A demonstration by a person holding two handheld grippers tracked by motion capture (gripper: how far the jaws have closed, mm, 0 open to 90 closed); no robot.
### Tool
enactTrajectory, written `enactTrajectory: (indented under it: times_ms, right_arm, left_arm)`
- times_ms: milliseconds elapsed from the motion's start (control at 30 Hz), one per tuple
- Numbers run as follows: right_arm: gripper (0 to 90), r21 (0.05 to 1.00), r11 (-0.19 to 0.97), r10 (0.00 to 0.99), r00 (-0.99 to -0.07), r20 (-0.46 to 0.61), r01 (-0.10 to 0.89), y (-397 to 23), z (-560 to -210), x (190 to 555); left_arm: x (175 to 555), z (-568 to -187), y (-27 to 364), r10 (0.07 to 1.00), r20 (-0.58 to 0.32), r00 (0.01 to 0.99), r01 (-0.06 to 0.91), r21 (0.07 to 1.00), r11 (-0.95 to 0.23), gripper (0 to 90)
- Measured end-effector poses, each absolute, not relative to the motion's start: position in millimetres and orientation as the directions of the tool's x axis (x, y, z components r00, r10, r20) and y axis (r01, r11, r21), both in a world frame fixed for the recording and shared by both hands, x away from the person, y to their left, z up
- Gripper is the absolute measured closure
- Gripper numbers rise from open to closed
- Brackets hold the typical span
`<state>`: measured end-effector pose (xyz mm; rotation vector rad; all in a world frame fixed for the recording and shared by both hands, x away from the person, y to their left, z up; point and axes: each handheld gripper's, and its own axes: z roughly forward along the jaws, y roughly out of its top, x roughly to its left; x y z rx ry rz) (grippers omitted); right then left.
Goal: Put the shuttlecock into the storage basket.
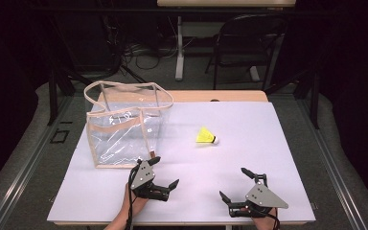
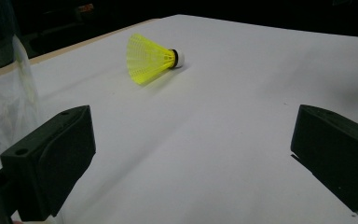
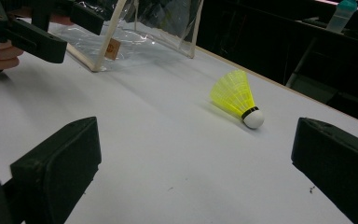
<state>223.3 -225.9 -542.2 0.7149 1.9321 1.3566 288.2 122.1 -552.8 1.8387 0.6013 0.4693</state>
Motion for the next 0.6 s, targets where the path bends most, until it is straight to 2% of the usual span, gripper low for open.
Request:
enactTrajectory:
  times_ms: [600]
  right_arm:
    - [1.0, 0.948, 0.311, 0.747, -0.634, -0.201, 0.066, -225.4, -542.8, 224.0]
  left_arm:
    - [299.5, -550.5, 105.1, 0.591, 0.042, 0.805, 0.174, 0.937, -0.302, 0.0]
